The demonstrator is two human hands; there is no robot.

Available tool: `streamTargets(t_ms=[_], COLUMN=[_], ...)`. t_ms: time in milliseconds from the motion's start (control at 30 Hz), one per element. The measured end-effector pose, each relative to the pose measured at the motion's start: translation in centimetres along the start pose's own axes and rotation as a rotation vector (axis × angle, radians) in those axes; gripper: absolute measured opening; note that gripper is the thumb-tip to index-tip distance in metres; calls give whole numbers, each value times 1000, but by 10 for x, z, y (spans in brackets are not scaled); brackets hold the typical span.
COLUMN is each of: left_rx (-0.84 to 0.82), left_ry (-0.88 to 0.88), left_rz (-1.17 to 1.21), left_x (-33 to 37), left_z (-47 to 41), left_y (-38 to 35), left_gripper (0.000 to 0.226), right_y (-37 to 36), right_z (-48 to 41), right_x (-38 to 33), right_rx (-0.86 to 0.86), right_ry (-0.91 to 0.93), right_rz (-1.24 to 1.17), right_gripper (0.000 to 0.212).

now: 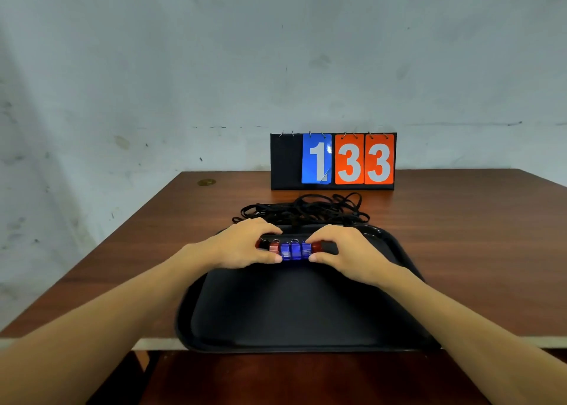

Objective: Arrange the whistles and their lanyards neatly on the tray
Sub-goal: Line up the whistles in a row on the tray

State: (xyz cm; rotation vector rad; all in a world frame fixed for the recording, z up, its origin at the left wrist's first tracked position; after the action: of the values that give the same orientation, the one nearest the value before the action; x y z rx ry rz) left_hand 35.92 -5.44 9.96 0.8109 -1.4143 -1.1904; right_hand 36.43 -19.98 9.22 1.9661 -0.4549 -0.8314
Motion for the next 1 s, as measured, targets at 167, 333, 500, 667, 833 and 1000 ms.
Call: streamTargets(t_ms=[167,333,500,667,833,1000], left_rx=[-7,60,179,285,277,271], left_ry=[22,-10,27,131,189,133], left_rz=[39,90,184,234,274,264], left_x=[-4,11,9,-20,-46,-53], left_z=[3,1,-17,-42,-75,-101], left_y=[-3,8,28,49,51,48], left_gripper=[60,50,34,22,23,23], right_y=[0,6,24,36,30,22], right_z=[0,1,0,-17,-47,-91], right_x=[-3,-5,13,34,38,31], right_rx=[-22,39,108,182,215,155], right_ry=[-26,19,-7,-27,30,95], right_rz=[-1,24,16,-19,-53,-44], right_gripper=[41,44,43,29,20,15])
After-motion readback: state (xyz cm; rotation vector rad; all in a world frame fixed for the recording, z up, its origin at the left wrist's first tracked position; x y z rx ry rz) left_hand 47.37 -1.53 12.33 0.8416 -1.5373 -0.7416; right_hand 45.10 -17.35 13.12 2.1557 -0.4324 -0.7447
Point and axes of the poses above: each hand's wrist, its own z-axis away from the middle knuckle, its own y-axis out of the back of the hand, x = y × z, the point moved 10 cm from there along -z, towards the middle knuckle, and after that the axes turned 12 degrees about y, right-handed, at the moved point
